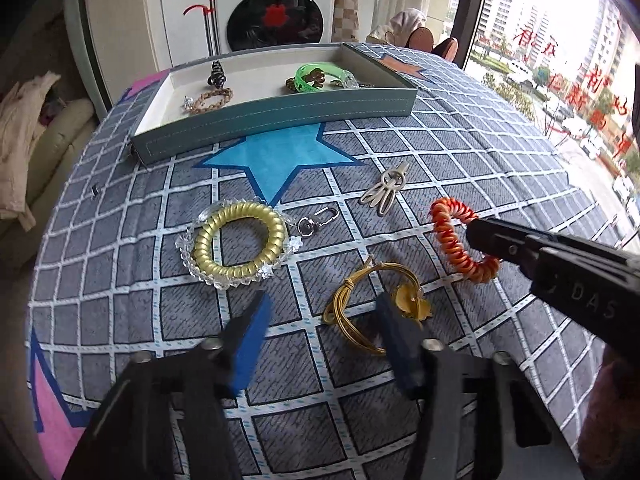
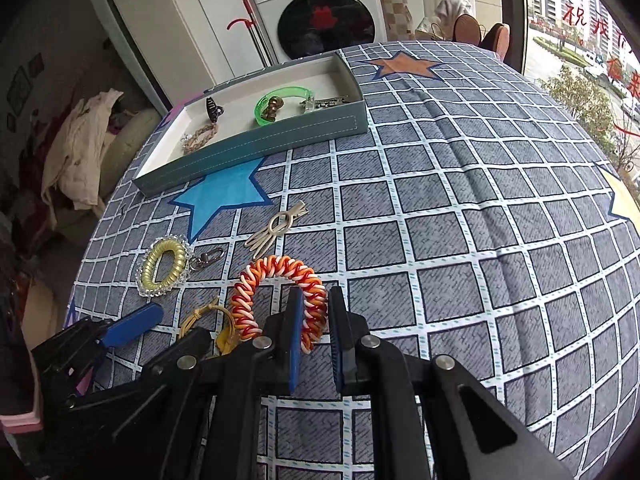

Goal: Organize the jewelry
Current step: 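Grasp the yellow cord with flower charm with the left tool while the right tool lifts the coil tie, then carry the coil tie and yellow cord into the tray, open both tools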

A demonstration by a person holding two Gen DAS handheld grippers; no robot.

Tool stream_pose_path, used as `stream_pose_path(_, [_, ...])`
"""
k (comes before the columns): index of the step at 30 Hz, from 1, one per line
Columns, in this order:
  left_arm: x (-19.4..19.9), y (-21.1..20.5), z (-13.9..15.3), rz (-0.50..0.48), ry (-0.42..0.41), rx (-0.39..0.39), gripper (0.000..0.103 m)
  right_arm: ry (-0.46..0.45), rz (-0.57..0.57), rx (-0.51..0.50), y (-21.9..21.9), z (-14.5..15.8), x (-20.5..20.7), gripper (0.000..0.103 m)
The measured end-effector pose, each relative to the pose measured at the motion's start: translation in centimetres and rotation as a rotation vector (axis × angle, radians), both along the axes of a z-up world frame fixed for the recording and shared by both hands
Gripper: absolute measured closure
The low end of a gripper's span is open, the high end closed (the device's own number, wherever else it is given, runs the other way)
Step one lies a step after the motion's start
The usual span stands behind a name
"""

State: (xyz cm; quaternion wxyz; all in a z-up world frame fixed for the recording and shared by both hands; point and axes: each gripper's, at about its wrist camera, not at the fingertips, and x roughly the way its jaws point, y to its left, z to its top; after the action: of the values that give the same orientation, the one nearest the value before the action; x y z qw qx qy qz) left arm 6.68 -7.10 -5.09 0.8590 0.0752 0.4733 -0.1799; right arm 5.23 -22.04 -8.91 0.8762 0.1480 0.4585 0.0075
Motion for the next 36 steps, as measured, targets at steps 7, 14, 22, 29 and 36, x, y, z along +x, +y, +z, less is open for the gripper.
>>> stream_pose_path(7, [-0.4, -0.4, 0.2, -0.077, 0.0, -0.023, 0.079, -0.011, -0.014, 0.014, -0.6, 0.2, -0.6, 0.09])
stream_pose_path(14, [-0.6, 1.2, 1.6, -0.088, 0.021, -0.15, 0.079, -0.025, -0.026, 0.03, -1.2, 0.8, -1.1, 0.09])
stream_pose_path(22, [0.5, 2.8, 3.9, -0.068, -0.009, -0.205, 0.079, -0.034, -0.028, 0.044, -1.5, 1.5, -0.4, 0.089])
stream_pose_path(29, [2.9, 4.2, 5.9, -0.038, -0.04, -0.259, 0.079, -0.057, -0.006, 0.025, -1.4, 2.9, 1.6, 0.089])
stream_pose_path(36, [6.4, 5.6, 8.0, -0.004, -0.101, -0.271, 0.079, -0.088, 0.012, 0.012, -1.3, 4.6, 4.7, 0.089])
